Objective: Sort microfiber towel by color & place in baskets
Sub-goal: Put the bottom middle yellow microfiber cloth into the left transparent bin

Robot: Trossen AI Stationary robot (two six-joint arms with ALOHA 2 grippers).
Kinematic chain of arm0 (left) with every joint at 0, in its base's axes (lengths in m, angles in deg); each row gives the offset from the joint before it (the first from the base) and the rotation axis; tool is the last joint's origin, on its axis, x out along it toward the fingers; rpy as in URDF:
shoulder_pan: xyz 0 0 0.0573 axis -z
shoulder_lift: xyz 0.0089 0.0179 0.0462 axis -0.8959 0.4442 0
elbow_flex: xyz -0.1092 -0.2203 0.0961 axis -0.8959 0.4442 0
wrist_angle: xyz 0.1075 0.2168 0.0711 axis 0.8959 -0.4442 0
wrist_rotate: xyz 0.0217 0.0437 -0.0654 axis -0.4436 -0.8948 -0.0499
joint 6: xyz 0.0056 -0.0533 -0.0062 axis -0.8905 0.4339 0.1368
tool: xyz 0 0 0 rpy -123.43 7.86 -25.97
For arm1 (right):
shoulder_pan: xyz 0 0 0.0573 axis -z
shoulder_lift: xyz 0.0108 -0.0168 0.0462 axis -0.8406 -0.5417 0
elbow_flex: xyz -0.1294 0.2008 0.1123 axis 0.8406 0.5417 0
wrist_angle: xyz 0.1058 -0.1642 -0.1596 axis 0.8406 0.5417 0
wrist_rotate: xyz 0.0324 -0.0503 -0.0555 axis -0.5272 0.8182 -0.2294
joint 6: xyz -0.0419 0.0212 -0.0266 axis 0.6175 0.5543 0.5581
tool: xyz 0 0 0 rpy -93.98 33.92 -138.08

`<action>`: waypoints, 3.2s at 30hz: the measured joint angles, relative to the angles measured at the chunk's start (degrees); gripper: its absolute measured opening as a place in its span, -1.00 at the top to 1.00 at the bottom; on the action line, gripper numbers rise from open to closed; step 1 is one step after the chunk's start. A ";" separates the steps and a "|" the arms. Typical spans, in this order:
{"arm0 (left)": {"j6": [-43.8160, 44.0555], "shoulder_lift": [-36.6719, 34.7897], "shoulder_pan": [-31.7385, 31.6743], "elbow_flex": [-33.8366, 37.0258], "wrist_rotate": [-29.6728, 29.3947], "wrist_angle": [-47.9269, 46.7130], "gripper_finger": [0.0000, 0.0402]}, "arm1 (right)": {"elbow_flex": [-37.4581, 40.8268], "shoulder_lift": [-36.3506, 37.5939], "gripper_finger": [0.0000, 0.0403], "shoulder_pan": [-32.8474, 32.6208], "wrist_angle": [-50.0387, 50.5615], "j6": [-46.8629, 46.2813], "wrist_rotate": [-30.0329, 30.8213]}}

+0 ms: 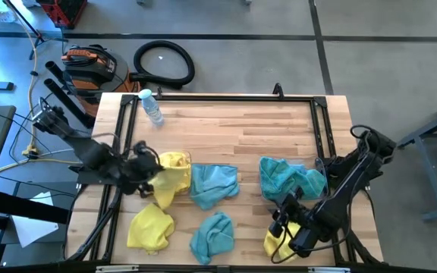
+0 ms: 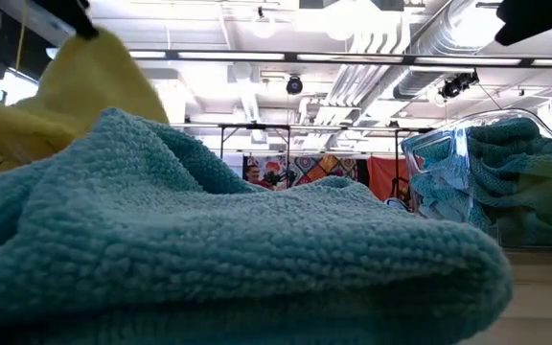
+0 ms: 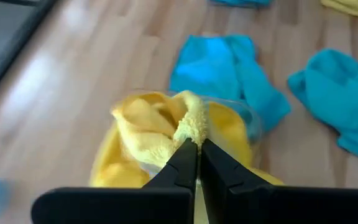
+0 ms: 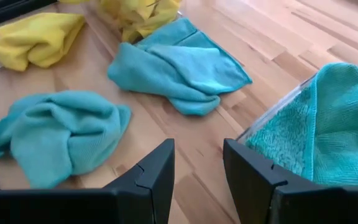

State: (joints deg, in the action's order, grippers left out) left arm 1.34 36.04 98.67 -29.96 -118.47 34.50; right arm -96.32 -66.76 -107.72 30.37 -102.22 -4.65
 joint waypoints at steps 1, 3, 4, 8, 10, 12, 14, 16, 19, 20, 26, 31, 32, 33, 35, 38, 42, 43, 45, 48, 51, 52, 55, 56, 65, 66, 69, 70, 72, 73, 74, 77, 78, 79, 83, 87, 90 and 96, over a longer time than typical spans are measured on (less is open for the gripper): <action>-0.83 0.25 -0.24 2.24 0.71 3.45 1.00 | 0.00 0.00 0.34 0.35 0.02 0.04 -0.02; -1.68 1.04 -0.93 6.73 1.88 8.45 1.00 | 0.00 0.00 0.34 0.91 0.00 0.12 0.12; -1.68 1.55 -1.40 8.75 2.55 10.61 1.00 | 0.00 0.00 0.34 1.15 0.00 0.14 0.23; 1.04 3.65 -3.96 15.70 5.70 16.45 1.00 | 0.00 0.00 0.34 2.19 -0.17 0.15 0.63; 2.58 4.59 -5.23 18.57 7.64 17.92 1.00 | 0.00 0.00 0.34 2.58 -0.35 0.15 0.65; 3.50 5.52 -6.36 20.86 8.80 20.47 1.00 | 0.00 0.00 0.34 2.84 -0.37 0.15 0.63; 3.84 6.18 -7.07 23.11 8.85 23.12 1.00 | 0.00 0.00 0.34 3.03 -0.40 0.15 0.61; 3.50 6.91 -7.41 24.85 8.80 26.26 1.00 | 0.00 0.00 0.34 3.05 -0.49 0.15 0.59; 2.76 7.77 -7.68 26.84 8.83 29.65 1.00 | 0.00 0.00 0.34 3.03 -0.63 0.15 0.55; 2.80 7.96 -7.79 27.22 8.83 29.94 1.00 | 0.00 0.00 0.34 3.03 -0.80 0.15 0.54; 3.67 8.57 -8.43 27.27 9.95 30.24 0.91 | 0.00 0.00 0.34 3.03 -1.01 0.17 0.48; 0.86 6.75 -8.43 26.12 10.62 29.16 0.72 | 0.00 0.00 0.34 3.03 -1.05 0.16 0.48; 0.13 6.22 -8.43 25.49 10.79 28.71 0.69 | 0.00 0.00 0.34 3.03 -1.05 0.16 0.48; -0.73 5.82 -8.43 24.74 10.78 28.32 0.65 | 0.00 0.00 0.34 3.03 -1.07 0.17 0.48; -2.23 4.76 -8.43 23.09 10.83 26.51 0.59 | 0.00 0.00 0.34 3.03 -1.17 0.17 0.48; -4.07 3.33 -8.41 19.84 10.78 21.79 0.55 | 0.00 0.00 0.34 3.03 -1.25 0.17 0.48; -4.85 1.32 -8.41 15.42 10.57 16.44 0.54 | 0.00 0.00 0.34 3.03 -1.25 0.17 0.48; -4.81 0.69 -8.41 14.37 10.61 15.33 0.54 | 0.00 0.00 0.34 3.03 -1.25 0.17 0.48; -4.75 -0.36 -8.41 12.38 11.73 14.36 0.54 | 0.00 0.00 0.34 3.03 -1.25 0.17 0.48; -3.35 -1.83 -8.32 10.93 15.38 15.57 0.54 | 0.00 0.00 0.34 3.03 -1.25 0.20 0.48; -2.20 -2.22 -6.99 10.95 19.63 18.17 0.54 | 0.00 0.00 0.34 3.03 -1.23 0.20 0.46; -2.16 -1.93 -6.23 11.23 20.76 19.08 0.54 | 0.00 0.00 0.34 3.03 -1.25 0.20 0.48; -2.24 -0.30 -4.07 13.33 23.13 21.85 0.54 | 0.00 0.01 0.34 3.03 -1.25 0.20 0.47; -2.04 0.30 -3.62 14.19 24.07 22.48 0.54 | 0.00 0.02 0.34 3.03 -1.24 0.20 0.47; 5.36 4.02 -3.86 19.07 21.31 21.95 0.54 | 0.00 0.02 0.34 3.03 -1.25 0.22 0.46; 5.60 4.04 -4.09 19.33 21.09 21.97 0.54 | 0.00 0.02 0.34 3.03 -1.25 0.22 0.48; 5.62 4.08 -4.75 19.47 20.95 21.68 0.54 | 0.00 0.02 0.34 3.03 -1.48 0.22 0.47; 5.63 4.09 -4.96 19.47 20.96 21.65 0.54 | 0.00 0.02 0.34 3.03 -1.65 0.21 0.47; 5.64 4.09 -5.37 19.47 21.41 21.68 0.54 | 0.00 0.02 0.34 3.03 -1.66 0.22 0.46; 5.65 4.09 -5.48 19.47 21.93 21.75 0.54 | 0.00 0.02 0.34 3.03 -1.66 0.22 0.47; 5.66 4.09 -5.54 19.47 22.43 21.89 0.54 | 0.00 0.02 0.34 3.03 -1.66 0.22 0.46; 5.80 4.11 -5.49 19.47 24.00 22.42 0.54 | 0.00 0.02 0.34 3.03 -1.66 0.22 0.47; 5.88 4.11 -5.46 19.47 24.63 22.46 0.54 | 0.00 0.02 0.34 3.03 -1.66 0.22 0.46; 6.30 4.20 -5.46 19.47 25.22 22.48 0.54 | 0.00 0.02 0.34 3.03 -1.66 0.22 0.46; 6.81 4.70 -5.41 19.47 25.69 22.61 0.54 | 0.00 0.02 0.34 3.03 -1.66 0.22 0.47; 6.51 3.70 -5.39 19.47 25.76 22.80 0.54 | 0.00 0.02 0.34 3.03 -1.66 0.22 0.48; 5.94 1.81 -5.39 19.47 25.81 23.84 0.54 | 0.00 0.02 0.34 3.03 -1.66 0.22 0.48; 5.20 -2.33 -5.39 19.47 25.02 23.49 0.54 | 0.00 0.02 0.34 3.03 -1.65 0.22 0.47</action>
State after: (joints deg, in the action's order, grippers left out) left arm 6.54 33.70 93.28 -10.49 -93.46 57.99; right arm -96.32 -66.74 -104.69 28.72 -102.00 -4.17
